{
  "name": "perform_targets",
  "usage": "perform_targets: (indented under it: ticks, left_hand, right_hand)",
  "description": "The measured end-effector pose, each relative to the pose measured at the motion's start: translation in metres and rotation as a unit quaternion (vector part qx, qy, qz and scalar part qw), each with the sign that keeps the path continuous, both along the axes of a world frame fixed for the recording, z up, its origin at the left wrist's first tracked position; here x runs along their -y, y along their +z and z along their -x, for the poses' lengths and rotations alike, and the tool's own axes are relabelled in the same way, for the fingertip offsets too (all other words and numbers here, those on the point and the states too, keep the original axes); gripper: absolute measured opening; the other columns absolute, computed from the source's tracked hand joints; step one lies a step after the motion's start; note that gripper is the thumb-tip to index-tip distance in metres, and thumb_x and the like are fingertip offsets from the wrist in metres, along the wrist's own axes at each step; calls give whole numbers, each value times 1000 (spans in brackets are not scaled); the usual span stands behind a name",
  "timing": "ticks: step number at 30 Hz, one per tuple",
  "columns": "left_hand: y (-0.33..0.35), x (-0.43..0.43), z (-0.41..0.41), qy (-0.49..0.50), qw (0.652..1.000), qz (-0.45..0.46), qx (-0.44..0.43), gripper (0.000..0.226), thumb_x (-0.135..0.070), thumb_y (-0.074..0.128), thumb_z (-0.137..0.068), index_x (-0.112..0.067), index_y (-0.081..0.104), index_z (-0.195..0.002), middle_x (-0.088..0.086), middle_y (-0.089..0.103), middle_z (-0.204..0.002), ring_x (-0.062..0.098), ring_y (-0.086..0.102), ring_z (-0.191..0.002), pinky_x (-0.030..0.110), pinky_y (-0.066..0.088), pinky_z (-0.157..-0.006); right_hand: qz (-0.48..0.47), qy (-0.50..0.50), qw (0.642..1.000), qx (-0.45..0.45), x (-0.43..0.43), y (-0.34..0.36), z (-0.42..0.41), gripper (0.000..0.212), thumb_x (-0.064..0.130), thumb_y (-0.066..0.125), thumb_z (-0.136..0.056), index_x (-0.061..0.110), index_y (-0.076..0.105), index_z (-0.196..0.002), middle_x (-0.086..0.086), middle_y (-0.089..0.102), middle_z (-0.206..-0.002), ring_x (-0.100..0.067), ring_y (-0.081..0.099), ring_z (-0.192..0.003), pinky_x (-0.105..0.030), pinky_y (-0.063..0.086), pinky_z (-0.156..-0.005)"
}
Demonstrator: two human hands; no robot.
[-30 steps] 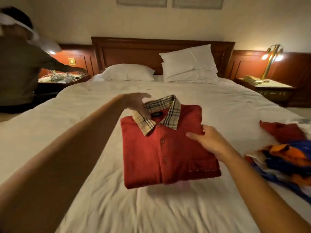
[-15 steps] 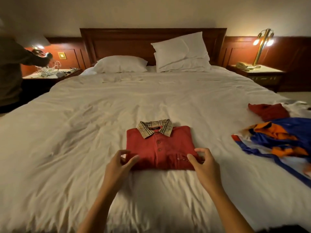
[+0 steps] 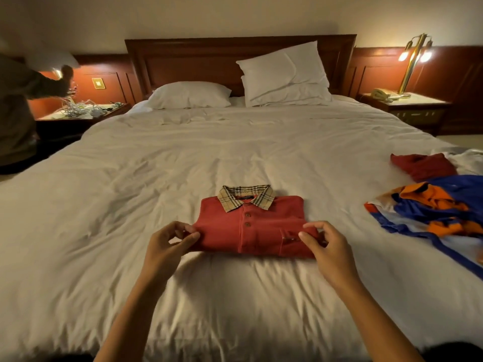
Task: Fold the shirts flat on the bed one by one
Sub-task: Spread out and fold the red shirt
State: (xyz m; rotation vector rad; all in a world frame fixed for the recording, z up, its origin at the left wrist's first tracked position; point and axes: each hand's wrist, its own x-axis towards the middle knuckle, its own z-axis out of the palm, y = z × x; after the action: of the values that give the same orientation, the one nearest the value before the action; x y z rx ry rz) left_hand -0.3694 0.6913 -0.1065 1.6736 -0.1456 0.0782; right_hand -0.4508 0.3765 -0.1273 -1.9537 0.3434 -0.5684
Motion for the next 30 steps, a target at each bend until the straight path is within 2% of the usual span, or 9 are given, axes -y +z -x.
perform_targets:
  ticks: [4, 8, 10, 13, 17, 20, 23, 27, 30]
  left_hand:
    - [-12, -9, 4, -21, 987, -158, -37, 10, -7, 82, -79, -14, 75, -80, 6, 59, -77, 21, 62, -70, 34, 51, -71]
    - [-1, -8, -7, -42, 976, -198, -82, 14, -32, 80, -82, -20, 74, -84, 3, 65, -81, 21, 64, -72, 37, 52, -71]
    - [6, 0, -24, -32, 976, -195, -96, 25, -43, 73, -86, -21, 70, -97, 3, 69, -90, 21, 67, -77, 38, 54, -72]
    - [6, 21, -66, -11, 969, -204, -138, 48, -50, 64, -92, -16, 59, -125, 9, 67, -117, 28, 67, -101, 43, 54, -93]
    - [-11, 49, -118, 29, 953, -251, -166, 68, -52, 61, -93, -8, 45, -143, 16, 56, -137, 33, 56, -122, 40, 47, -101]
    - [-26, 58, -147, 60, 945, -285, -148, 51, -51, 62, -93, -8, 63, -122, 12, 68, -120, 28, 64, -103, 38, 51, -89]
    - [-35, 63, -166, 101, 943, -295, -112, 32, -40, 61, -95, -13, 67, -112, 11, 70, -111, 28, 64, -96, 34, 47, -75]
    - [-39, 69, -179, 132, 953, -266, -66, 20, -33, 59, -97, -18, 64, -110, 10, 68, -110, 24, 58, -86, 34, 41, -70]
    - [-42, 69, -178, 98, 952, -282, -64, 25, -33, 59, -98, -18, 59, -119, 12, 65, -116, 25, 61, -92, 38, 47, -75]
  right_hand:
    - [27, 70, 992, -102, 8, -10, 7, 12, 30, 76, -86, 35, 69, -95, 18, 68, -97, -1, 62, -96, -22, 50, -80]
    - [3, 84, 984, -154, 17, 5, -2, 16, 49, 71, -85, 39, 70, -97, 12, 68, -102, -6, 63, -98, -30, 51, -88]
    - [-9, 64, 982, -177, 19, 13, -17, 31, 59, 64, -86, 39, 65, -109, 8, 66, -110, -13, 62, -105, -33, 48, -93]
    - [-77, 25, 978, -191, 20, 17, -59, 55, 61, 61, -88, 31, 54, -133, 1, 61, -123, -22, 61, -114, -41, 47, -102]
    - [-179, -12, 963, -201, 21, 16, -124, 59, 48, 60, -93, 8, 52, -136, -17, 61, -129, -34, 61, -115, -46, 51, -100]
    - [-56, -92, 972, -210, 16, 4, -153, 52, 38, 61, -95, 8, 51, -135, -16, 59, -132, -35, 57, -118, -38, 47, -95]
    - [77, -131, 973, -172, 11, -5, -168, 26, 23, 58, -99, 14, 56, -123, -15, 65, -121, -36, 60, -111, -36, 46, -84]
    - [115, -164, 976, -82, 13, -9, -177, 16, 16, 57, -99, 20, 58, -114, -11, 66, -113, -33, 62, -103, -38, 48, -80]
    - [139, -145, 970, -139, 16, -15, -174, 27, 21, 53, -101, 22, 52, -127, -12, 55, -127, -34, 57, -111, -40, 47, -86]
